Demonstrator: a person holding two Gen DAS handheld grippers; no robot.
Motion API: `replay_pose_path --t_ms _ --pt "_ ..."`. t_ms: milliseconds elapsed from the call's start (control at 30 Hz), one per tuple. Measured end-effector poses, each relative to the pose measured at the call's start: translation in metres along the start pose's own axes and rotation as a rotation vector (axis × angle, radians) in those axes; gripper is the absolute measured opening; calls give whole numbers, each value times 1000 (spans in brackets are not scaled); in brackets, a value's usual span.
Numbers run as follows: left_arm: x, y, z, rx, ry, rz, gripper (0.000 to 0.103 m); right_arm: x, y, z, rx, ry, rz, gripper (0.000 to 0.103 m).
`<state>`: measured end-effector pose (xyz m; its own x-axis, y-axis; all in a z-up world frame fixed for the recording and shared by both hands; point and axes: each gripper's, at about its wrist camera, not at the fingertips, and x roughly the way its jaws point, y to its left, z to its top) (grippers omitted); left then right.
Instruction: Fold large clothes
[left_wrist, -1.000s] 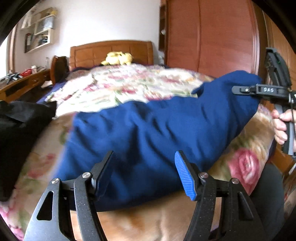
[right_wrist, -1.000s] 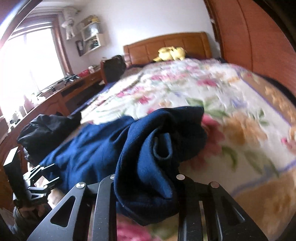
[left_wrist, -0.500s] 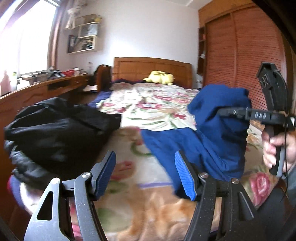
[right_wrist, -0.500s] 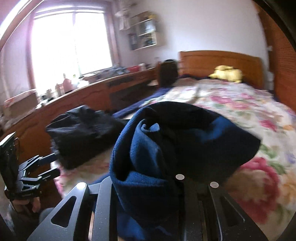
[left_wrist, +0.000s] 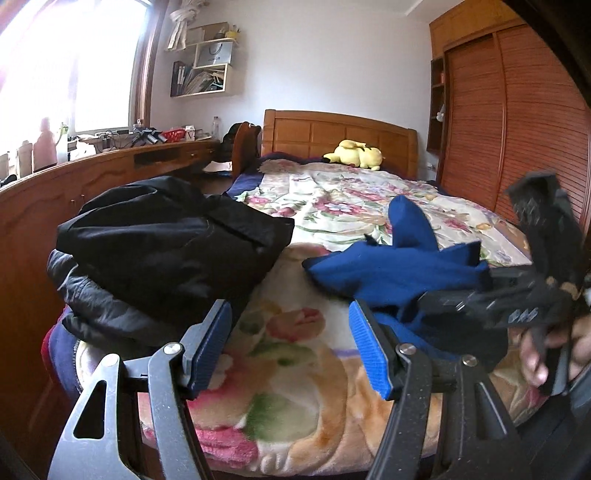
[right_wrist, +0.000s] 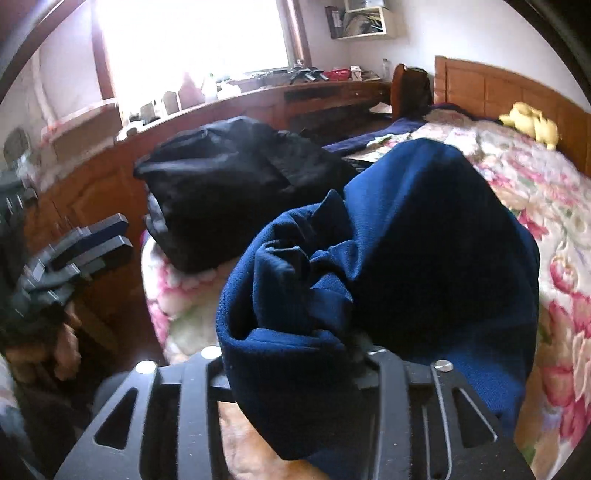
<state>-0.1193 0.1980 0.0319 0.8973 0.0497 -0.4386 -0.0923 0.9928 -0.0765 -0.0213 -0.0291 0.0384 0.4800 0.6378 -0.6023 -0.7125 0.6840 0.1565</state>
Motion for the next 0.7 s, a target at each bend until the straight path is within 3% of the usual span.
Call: replay_pose_path --t_ms 167,267,367,533,700 --pt "-3 -10 7 15 -25 -18 67 -44 -3 13 -20 -67 -6 71" --pt "-5 -23 16 37 -52 -36 67 -78 -15 19 -29 -138 -50 73" --pt "-5 -36 26 55 -80 -63 67 -91 -37 23 -24 -174 -149 74" --pt "17 -53 34 68 -55 -108 67 -46 -95 25 69 -78 -277 74" --pt "43 -63 27 48 22 -156 67 14 -131 32 128 -5 -291 74"
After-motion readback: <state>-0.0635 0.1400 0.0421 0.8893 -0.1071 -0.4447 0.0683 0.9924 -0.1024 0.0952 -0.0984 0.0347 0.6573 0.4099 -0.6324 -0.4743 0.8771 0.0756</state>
